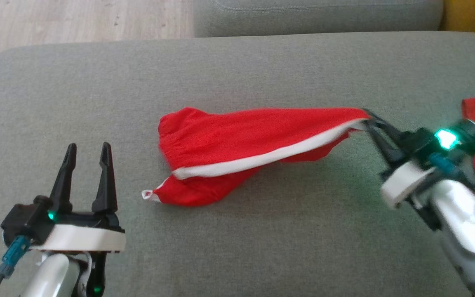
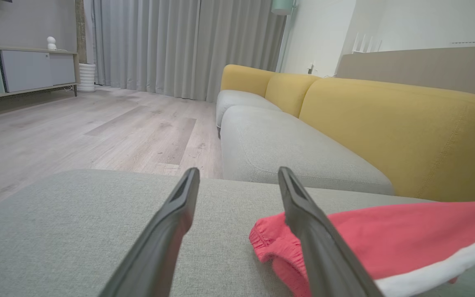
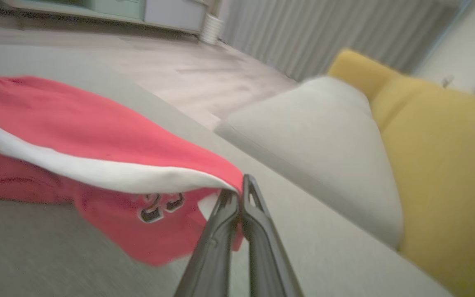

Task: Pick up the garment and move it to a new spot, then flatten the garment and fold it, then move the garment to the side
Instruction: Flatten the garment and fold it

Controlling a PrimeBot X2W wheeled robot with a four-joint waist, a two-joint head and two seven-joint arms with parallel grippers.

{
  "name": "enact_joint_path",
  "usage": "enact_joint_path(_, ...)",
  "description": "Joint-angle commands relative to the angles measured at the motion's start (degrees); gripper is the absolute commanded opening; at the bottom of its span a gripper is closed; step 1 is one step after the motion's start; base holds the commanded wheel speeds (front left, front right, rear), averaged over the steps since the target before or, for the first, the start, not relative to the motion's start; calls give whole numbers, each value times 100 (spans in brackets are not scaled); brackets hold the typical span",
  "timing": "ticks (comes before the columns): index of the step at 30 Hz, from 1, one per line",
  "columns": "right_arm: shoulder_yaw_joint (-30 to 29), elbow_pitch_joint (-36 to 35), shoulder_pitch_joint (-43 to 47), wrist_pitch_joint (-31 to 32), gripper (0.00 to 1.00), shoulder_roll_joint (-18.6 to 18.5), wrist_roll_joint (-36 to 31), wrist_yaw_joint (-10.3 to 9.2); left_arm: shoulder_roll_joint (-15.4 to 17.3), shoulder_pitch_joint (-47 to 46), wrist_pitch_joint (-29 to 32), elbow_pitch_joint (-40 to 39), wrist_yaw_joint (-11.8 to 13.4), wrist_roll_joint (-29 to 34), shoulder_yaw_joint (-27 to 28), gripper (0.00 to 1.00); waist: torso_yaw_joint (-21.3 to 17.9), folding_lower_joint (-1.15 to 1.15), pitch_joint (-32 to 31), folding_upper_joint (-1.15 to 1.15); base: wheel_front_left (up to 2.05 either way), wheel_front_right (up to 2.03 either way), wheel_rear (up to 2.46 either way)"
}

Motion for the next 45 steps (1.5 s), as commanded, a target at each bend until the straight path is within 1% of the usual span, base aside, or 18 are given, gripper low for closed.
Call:
enact_joint_path(1, -210, 11, -18, 169, 0, -32, 109, 42, 177, -189, -63, -153, 31, -56, 286, 100, -30, 0, 12, 0, 0, 0, 0)
enact_joint_path(2, -391, 173, 54, 331, 36, 20, 115, 42, 190, -188, -64, -152, 32, -61, 298, 100, -45, 0, 18, 0, 0, 0, 0)
enact_joint_path(3, -519, 268, 92, 407, 85, 82, 89, 42, 199, -189, -65, -151, 34, -64, 305, 100, -59, 0, 22, 0, 0, 0, 0)
enact_joint_path(4, -681, 388, 135, 532, 100, 163, 88, 42, 203, -187, -65, -152, 39, -66, 308, 100, -75, 0, 23, 0, 0, 0, 0)
enact_joint_path(7, -1040, 566, 199, 799, 100, 407, -20, 42, 217, -174, -59, -150, 49, -73, 305, 100, -111, 0, 9, 0, 0, 0, 0)
enact_joint_path(11, -1478, 374, 389, 886, 100, 771, -52, 42, 207, -151, -60, -126, 51, -86, 284, 100, -116, 0, -48, 0, 0, 0, 0)
enact_joint_path(14, -1940, 7, 680, 895, 100, 1033, -52, 42, 191, -110, -64, -115, 58, -94, 270, 100, -113, 0, -103, 0, 0, 0, 0)
enact_joint_path(19, -2662, -888, 1407, 698, 100, 1524, -157, 42, 136, -16, -79, -83, 66, -82, 249, 100, -110, 0, -218, 0, 0, 0, 0)
enact_joint_path(21, -2869, -1237, 1704, 592, 100, 1723, -264, 42, 113, 35, -87, -63, 71, -71, 254, 100, -132, 0, -273, 0, 0, 0, 0)
enact_joint_path(24, -3117, -1577, 2069, 506, 100, 1939, -346, 42, 68, 118, -99, -33, 80, -39, 264, 100, -183, 0, -360, 0, 0, 0, 0)
enact_joint_path(27, -3169, -1714, 2306, 579, 100, 2054, -347, 42, 23, 224, -108, 3, 97, 11, 268, 100, -242, 0, -457, 0, 0, 0, 0)
enact_joint_path(30, -3088, -1813, 2434, 691, 100, 2101, -316, 42, 0, 303, -113, 36, 98, 56, 268, 100, -275, 0, -529, 0, 0, 0, 0)
enact_joint_path(37, -2994, -2029, 2528, 838, 100, 2129, -239, 42, -10, 382, -118, 45, 89, 111, 295, 100, -290, 0, -559, 0, 0, 0, 0)
enact_joint_path(45, -2915, -2078, 2539, 869, 100, 2133, -229, 42, -18, 360, -102, 21, 107, 165, 227, 100, -268, 0, -519, 0, 0, 0, 0)
